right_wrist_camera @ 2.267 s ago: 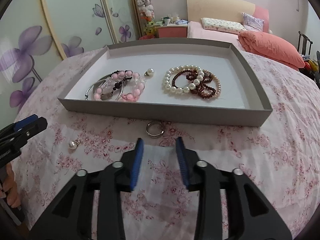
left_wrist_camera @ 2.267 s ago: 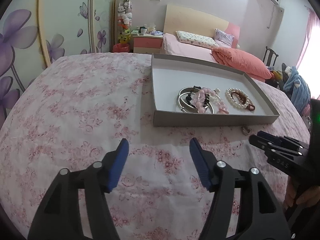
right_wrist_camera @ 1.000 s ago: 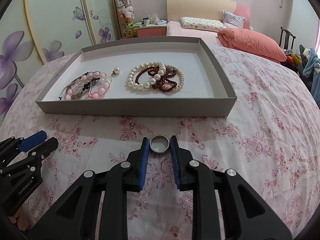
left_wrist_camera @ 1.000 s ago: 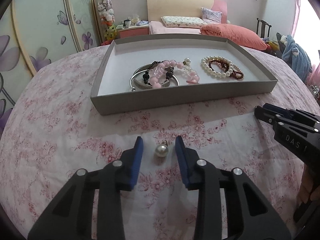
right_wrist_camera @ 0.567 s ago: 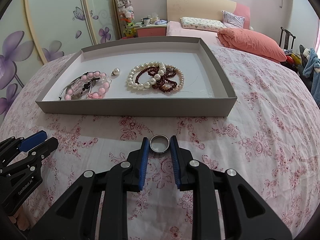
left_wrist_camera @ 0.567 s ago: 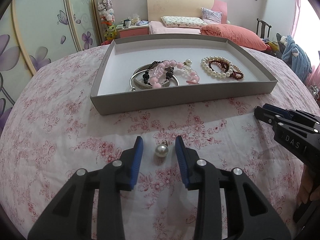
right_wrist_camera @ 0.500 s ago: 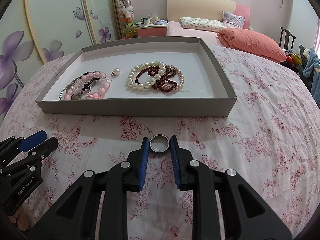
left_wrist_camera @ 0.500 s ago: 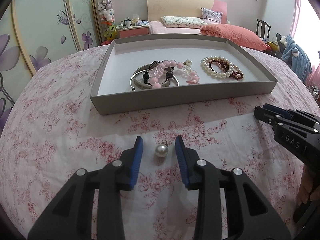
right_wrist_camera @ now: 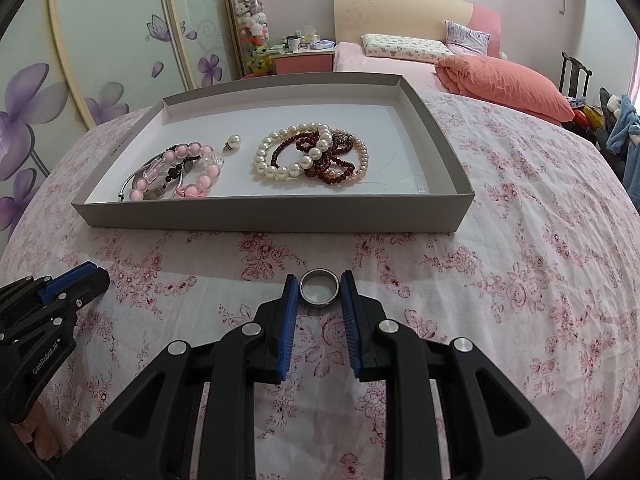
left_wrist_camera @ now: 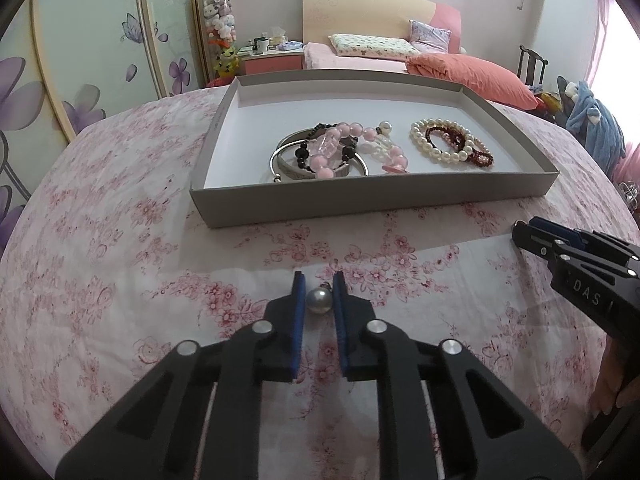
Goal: Organize jewelry
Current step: 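Carry silver ring with right tool while left tool carries earring over the tray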
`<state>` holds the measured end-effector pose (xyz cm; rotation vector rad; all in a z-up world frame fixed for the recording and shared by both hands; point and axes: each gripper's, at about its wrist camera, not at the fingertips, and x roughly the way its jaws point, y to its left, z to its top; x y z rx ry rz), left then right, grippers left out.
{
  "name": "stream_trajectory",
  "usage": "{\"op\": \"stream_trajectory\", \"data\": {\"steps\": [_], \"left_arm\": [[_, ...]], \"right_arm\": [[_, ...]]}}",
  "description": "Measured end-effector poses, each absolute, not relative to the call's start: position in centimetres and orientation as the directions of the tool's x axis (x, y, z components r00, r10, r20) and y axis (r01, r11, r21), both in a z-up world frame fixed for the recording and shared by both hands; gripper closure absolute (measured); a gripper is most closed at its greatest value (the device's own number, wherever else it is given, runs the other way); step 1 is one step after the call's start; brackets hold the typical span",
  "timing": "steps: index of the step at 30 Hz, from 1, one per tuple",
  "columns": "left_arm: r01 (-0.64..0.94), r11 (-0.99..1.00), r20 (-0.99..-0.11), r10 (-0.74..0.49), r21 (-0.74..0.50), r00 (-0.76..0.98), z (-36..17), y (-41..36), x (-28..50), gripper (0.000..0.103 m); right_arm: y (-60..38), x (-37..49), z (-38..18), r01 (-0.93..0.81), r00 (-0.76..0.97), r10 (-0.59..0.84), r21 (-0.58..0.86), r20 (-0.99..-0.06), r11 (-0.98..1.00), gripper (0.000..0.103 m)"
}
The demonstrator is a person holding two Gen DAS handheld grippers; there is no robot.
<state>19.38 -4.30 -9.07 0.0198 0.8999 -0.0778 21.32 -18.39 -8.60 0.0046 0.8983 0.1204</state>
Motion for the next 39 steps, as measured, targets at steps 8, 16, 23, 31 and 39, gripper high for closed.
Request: {"op": "stream_trajectory", "data": {"steps": [8,16,23,31,39], "left_arm": [[0.082,0.991,-0.781,-0.132,-0.103,0.61,-8.9,-2.9,19.2,0.089],[0.098,0.985,-0.716,-0.168,-0.139,0.677,-7.2,-2.1,17.7,0.089],[0.122,0.981,-0.647,-0.189,-0.147,0.738,-5.1,-2.2,16.3,0.089],[0.109,0.988,-0.596,-0.15,-0.105,0.789,-3.4,-2.6,15.3,0.089],[0.076,0.994,-0.559,-0.104,-0.073,0.823,-1.7,-3.0,15.6,0.089]], "right_arm": [[-18.6,20.6,-8.6,-0.116,0.617,0.12,0.061,-0.778,0.991,0.08],[-18.8,19.0,-7.7,-0.129,0.662,0.14,0.072,-0.737,0.989,0.081],[-18.8,16.8,-4.5,-0.157,0.774,0.17,0.076,-0.609,0.985,0.081],[-18.5,14.7,-1.2,-0.167,0.868,0.176,0.061,-0.464,0.984,0.081],[-17.7,14.9,0.3,-0.163,0.892,0.168,0.048,-0.419,0.985,0.081]]}}
